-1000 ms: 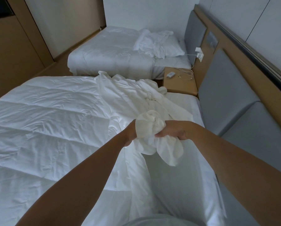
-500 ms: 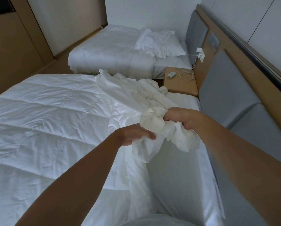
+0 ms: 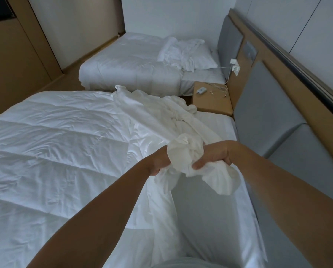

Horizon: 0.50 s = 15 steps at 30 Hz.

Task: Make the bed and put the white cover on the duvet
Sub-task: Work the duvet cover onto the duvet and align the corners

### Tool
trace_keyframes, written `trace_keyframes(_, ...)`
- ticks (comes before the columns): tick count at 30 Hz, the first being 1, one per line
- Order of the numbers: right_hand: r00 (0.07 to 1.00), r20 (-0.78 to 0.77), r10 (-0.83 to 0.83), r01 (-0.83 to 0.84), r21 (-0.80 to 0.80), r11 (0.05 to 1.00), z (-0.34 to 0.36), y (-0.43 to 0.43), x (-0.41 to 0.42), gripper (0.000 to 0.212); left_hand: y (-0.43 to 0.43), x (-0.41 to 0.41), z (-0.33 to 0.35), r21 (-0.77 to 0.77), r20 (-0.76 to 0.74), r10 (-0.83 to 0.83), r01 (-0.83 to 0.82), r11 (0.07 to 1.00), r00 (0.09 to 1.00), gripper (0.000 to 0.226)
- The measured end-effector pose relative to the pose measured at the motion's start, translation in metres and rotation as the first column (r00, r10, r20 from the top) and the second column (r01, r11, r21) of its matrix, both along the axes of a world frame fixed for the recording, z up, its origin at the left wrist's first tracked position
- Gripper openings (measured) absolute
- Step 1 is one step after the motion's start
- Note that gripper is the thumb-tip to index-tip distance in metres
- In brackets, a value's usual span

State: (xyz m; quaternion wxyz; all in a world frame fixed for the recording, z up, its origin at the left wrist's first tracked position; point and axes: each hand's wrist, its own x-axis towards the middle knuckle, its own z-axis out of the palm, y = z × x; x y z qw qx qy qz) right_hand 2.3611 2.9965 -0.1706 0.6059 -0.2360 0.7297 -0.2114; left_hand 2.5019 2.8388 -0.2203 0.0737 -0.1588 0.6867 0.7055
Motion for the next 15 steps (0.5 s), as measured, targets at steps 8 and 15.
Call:
trace_keyframes(8, 0.985, 0.055, -0.165, 0.172, -0.180, 0.968, -0.029, 0.008, 0.008, 0.040, -0.014, -0.005, 0.000, -0.100, 0.080, -0.028, 0.036, 0.994, 0.996, 0.045)
trace_keyframes(15, 0.903, 0.001, -0.431, 0.413, -0.283, 0.866, 0.002, 0.004, 0.001, 0.018, 0.002, -0.012, 0.008, -0.166, 0.077, -0.271, 0.280, 0.945, 0.960, 0.055)
